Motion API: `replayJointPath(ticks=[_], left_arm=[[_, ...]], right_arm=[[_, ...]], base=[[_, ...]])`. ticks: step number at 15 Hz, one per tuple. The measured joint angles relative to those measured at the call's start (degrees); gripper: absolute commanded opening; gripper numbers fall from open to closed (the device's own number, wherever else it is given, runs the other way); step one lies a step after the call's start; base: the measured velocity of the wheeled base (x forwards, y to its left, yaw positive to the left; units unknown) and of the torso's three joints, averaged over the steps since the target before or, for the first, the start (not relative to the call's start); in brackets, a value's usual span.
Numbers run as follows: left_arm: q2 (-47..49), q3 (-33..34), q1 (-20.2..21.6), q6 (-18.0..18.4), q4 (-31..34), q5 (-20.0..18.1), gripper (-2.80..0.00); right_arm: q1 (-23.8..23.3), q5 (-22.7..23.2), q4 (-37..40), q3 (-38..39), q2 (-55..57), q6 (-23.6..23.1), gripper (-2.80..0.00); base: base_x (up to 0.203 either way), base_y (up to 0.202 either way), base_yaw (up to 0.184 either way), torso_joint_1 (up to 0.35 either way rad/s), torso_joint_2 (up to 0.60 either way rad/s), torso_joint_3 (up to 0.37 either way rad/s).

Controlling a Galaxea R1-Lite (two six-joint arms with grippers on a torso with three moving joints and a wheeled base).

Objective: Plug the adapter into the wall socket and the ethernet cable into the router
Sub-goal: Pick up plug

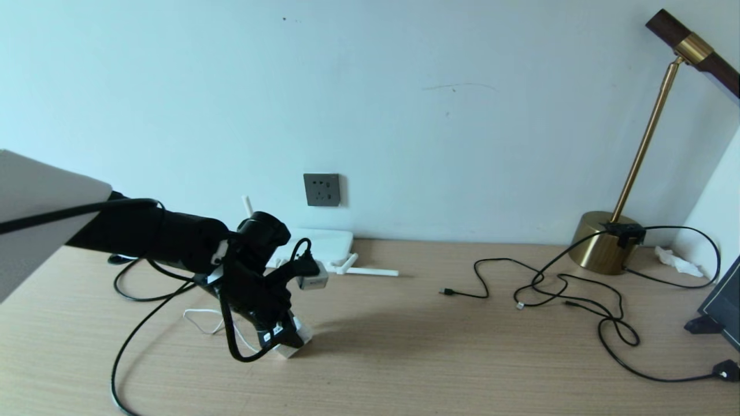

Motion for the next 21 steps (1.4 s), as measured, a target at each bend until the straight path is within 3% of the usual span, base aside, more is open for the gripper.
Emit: replayJointPath(ticks=[4, 6, 9, 11, 15, 17, 19, 21], left_arm=[[-0.7, 0.7, 0.0, 0.0, -0.2, 0.0, -2.8], [-2.1, 2.2, 0.2, 0.0, -3.7, -0.2, -2.8], [-4.5, 6.1, 2.3, -0.2, -13.9, -0.2, -2.8], [-5.5, 8.2, 4.2, -2.8, -24.4, -0.1, -2.8], [-4.1, 12.8, 7.7, -14.3, -52.4, 0.4, -2.8], [-2.9, 14.4, 8.0, -23.6, -64.2, 2.3, -2.8], [-2.7, 14.2, 7.4, -32.7, -67.7, 3.2, -2.8], [-2.9, 13.8, 7.2, -39.1, -67.7, 2.7, -2.8]], right_arm=[[0.0, 0.0, 0.0, 0.0, 0.0, -0.1, -2.8], [0.0, 0.0, 0.0, 0.0, 0.0, 0.0, -2.8], [0.0, 0.0, 0.0, 0.0, 0.0, 0.0, -2.8], [0.0, 0.0, 0.0, 0.0, 0.0, 0.0, -2.8], [0.0, 0.0, 0.0, 0.0, 0.0, 0.0, -2.8], [0.0, 0.0, 0.0, 0.0, 0.0, 0.0, -2.8], [0.0, 0.0, 0.0, 0.0, 0.0, -0.1, -2.8], [0.0, 0.0, 0.0, 0.0, 0.0, 0.0, -2.8]], base=[[0.0, 0.0, 0.0, 0.0, 0.0, 0.0], [0.0, 0.0, 0.0, 0.0, 0.0, 0.0], [0.0, 0.0, 0.0, 0.0, 0.0, 0.0], [0.0, 0.0, 0.0, 0.0, 0.0, 0.0], [0.0, 0.0, 0.0, 0.0, 0.0, 0.0], [0.0, 0.0, 0.0, 0.0, 0.0, 0.0], [0.0, 0.0, 0.0, 0.0, 0.0, 0.0], [0.0, 0.0, 0.0, 0.0, 0.0, 0.0]])
